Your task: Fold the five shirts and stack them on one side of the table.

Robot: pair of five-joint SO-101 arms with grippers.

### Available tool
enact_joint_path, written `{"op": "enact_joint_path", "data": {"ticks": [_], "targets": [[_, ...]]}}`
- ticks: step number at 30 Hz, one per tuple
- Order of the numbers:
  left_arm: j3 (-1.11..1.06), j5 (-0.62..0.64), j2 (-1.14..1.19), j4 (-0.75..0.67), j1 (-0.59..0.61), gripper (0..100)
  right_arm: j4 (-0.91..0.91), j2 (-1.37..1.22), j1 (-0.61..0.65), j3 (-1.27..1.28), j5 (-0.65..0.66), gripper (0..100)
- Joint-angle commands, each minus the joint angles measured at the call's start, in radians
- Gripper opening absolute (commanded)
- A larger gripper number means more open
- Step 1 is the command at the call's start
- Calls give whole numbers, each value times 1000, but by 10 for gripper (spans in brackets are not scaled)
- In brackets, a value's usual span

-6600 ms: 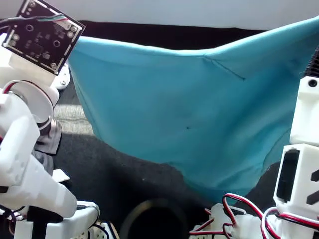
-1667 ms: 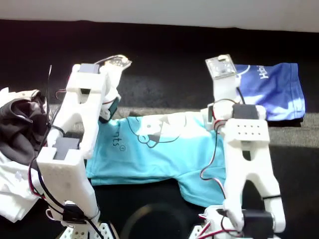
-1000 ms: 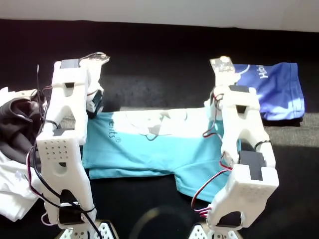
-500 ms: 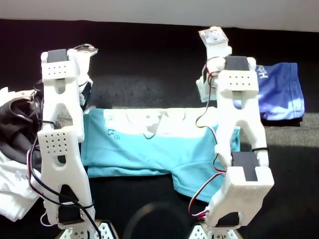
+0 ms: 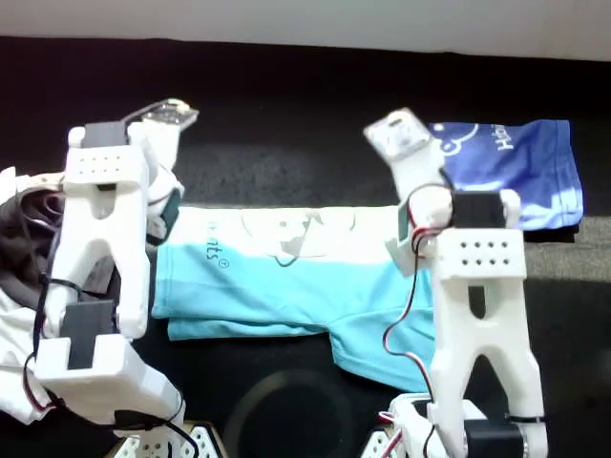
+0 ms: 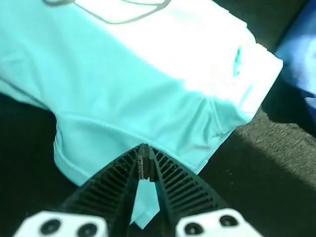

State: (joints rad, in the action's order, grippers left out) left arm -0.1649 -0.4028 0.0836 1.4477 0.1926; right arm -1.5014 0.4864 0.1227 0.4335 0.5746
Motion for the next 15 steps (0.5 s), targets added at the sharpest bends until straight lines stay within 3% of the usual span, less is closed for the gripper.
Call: {"op": "enact_joint_path", "data": {"ticks": [1, 5, 9, 15], "targets": [[-263, -3, -125, -161, -33, 8, 4, 116, 58, 252, 140, 70], [-348, -3, -147, -201, -28, 8, 4, 168, 137, 424, 256, 204], [-354, -3, -147, -199, -27, 8, 12, 174, 226, 535, 278, 205], [-354, -2, -147, -199, -27, 8, 111, 173, 251, 648, 279, 209]]}}
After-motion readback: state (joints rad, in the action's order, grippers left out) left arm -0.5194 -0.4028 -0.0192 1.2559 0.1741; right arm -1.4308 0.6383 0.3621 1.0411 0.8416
